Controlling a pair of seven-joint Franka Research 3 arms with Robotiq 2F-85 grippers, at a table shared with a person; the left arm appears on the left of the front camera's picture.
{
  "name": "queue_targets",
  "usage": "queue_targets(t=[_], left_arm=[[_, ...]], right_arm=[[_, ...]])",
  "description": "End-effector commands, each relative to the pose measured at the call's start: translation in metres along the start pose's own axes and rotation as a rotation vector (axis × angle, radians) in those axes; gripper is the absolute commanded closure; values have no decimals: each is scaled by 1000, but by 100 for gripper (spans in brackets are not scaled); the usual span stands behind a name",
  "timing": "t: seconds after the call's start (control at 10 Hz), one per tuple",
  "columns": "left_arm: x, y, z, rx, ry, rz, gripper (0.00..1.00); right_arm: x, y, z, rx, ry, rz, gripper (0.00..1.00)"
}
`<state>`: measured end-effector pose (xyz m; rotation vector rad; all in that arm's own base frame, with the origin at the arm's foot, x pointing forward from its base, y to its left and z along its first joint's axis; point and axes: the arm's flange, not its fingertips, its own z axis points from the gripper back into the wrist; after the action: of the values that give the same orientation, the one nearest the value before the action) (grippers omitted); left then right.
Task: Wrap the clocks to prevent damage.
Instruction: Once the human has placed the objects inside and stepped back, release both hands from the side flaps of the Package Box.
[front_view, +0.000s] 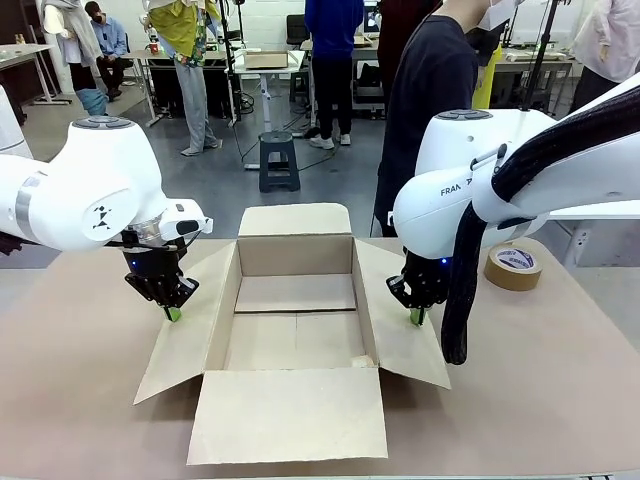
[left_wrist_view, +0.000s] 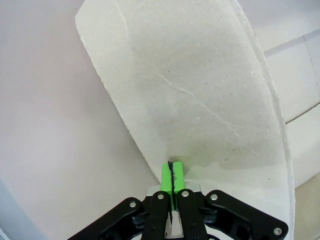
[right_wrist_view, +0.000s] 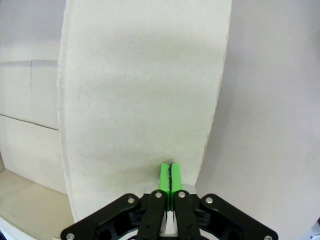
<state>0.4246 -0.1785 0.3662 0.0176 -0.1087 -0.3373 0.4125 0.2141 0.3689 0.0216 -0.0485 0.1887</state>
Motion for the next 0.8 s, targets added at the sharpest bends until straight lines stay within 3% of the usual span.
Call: queue_targets(t=[0.0,0.7], left_arm=[[-1,1,2,9,1,-7,100],[-1,1,2,9,1,-7,100]], right_arm=[[0,1,0,0,-2,-16,99],[0,1,0,0,-2,-16,99]])
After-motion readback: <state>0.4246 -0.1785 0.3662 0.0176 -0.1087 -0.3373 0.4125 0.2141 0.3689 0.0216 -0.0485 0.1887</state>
